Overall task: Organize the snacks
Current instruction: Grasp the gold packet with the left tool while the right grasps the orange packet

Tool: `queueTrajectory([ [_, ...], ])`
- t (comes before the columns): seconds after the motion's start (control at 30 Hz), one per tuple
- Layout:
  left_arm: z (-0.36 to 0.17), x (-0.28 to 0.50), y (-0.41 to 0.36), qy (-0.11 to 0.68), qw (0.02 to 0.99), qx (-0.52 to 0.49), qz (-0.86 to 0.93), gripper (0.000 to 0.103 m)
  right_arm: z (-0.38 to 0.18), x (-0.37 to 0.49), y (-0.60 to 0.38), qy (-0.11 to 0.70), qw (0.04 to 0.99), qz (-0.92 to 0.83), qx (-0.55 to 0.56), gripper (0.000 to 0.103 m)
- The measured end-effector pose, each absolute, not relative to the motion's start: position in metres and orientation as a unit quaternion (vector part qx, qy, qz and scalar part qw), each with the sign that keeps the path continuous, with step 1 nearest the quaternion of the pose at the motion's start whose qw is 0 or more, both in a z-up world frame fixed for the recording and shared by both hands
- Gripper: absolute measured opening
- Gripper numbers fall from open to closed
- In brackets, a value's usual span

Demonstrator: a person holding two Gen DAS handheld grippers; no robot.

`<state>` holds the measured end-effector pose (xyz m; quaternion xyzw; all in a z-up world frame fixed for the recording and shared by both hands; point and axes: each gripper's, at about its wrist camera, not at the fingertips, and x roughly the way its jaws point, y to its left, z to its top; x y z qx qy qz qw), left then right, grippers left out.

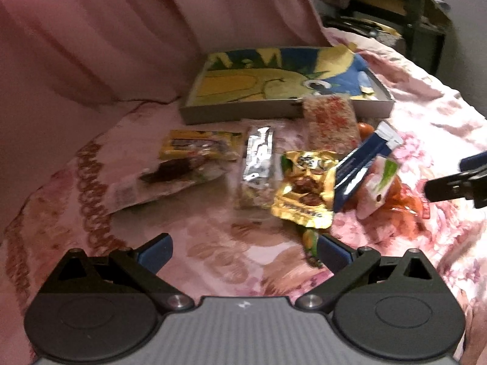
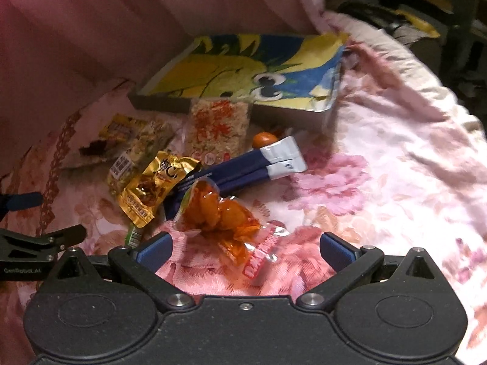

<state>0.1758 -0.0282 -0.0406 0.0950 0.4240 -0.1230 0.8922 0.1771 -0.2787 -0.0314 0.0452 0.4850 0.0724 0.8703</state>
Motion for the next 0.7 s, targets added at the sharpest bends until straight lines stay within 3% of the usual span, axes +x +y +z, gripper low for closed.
queueTrajectory([
  [0.13,-0.045,0.184,-0.036,0.416,0.890,0.107,-0.154,0.103,-0.048,0.194,-0.272,0.504,0.857,0.112,0.001,0.103],
  [0.37,-0.047,0.201,-0.035,0.391,0.892,0.086,-0.211,0.103,-0.064,0.201,-0.239,0.470,0.841,0.204,-0.175,0.102],
  [0.7,-0.058,0.220,-0.072,0.331,0.876,0.124,-0.328,0.099,-0.070,0.213,-0.238,0.457,0.832,0.255,-0.186,0.102],
])
